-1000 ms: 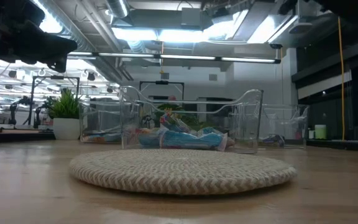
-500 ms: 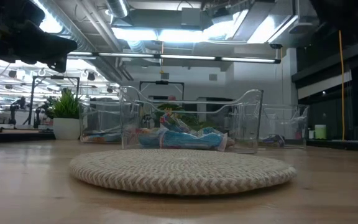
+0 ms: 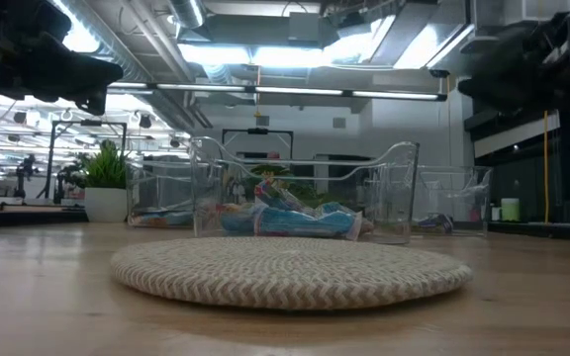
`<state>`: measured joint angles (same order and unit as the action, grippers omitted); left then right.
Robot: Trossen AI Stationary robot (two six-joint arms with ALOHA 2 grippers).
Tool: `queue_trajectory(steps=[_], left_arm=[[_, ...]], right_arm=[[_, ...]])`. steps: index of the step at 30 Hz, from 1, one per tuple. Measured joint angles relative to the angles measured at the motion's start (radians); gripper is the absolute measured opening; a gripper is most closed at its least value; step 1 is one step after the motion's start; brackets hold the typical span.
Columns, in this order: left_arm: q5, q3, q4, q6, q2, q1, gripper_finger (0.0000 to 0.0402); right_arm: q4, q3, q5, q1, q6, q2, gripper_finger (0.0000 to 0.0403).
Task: Pick and place Granola Bars by type
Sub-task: Return to Home Position
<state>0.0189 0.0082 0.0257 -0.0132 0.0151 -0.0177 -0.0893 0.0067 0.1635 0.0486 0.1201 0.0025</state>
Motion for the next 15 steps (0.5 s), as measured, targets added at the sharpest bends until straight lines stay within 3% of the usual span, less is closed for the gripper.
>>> queue_trajectory(steps=[15], left_arm=[[0.0, 0.0, 0.0, 0.0, 0.0, 0.0, 0.001]], right_arm=[[0.05, 0.0, -0.087, 0.0, -0.074, 0.005, 0.002]])
